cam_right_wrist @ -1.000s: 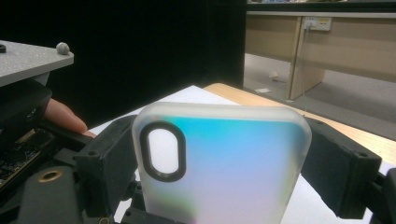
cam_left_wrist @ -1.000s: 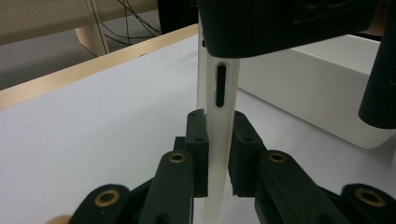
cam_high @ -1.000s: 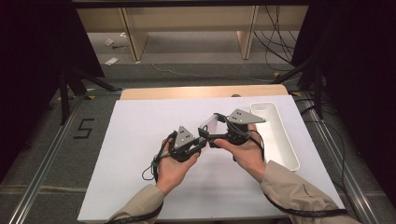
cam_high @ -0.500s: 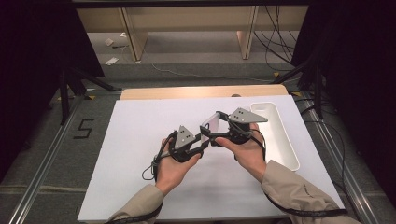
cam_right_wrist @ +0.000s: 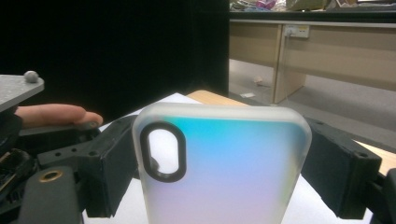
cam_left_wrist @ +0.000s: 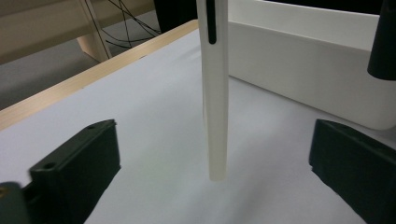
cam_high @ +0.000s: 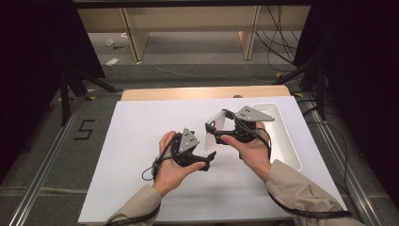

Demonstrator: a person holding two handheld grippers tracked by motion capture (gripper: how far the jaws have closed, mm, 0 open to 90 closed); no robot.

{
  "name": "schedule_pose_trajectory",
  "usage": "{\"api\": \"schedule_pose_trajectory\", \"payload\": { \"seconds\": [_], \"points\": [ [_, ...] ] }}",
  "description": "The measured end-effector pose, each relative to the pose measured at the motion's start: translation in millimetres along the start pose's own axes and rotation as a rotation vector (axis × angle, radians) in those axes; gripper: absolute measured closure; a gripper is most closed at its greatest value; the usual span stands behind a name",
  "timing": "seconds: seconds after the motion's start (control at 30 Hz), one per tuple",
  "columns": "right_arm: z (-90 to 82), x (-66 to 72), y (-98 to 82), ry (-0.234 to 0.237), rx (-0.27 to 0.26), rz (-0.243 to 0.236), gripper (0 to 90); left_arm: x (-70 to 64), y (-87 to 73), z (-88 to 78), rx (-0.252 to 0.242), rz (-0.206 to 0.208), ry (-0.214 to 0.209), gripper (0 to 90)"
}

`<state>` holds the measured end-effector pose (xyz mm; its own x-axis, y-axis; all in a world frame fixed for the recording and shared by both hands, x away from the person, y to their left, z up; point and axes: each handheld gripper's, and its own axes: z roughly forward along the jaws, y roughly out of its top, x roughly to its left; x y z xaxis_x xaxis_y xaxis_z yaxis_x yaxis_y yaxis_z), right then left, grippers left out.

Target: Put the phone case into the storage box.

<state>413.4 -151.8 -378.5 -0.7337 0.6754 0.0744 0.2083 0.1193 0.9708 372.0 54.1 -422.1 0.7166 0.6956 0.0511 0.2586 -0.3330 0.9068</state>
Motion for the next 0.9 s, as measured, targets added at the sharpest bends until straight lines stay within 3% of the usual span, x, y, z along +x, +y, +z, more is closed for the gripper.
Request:
{"api": "schedule_pose_trajectory", "payload": {
  "seconds": [0.23,0.9],
  "points": [
    [-2.9,-2.8,2.0,-0.008,-0.007,0.003,18.1,5.0,-3.8,-7.5,0.011,0.020,0.003,0.0],
    [-16.7,-18.4,11.7,-0.057,-0.034,0.023,18.1,27.9,-23.6,-43.0,0.008,-0.003,0.040,0.0]
  ]
}}
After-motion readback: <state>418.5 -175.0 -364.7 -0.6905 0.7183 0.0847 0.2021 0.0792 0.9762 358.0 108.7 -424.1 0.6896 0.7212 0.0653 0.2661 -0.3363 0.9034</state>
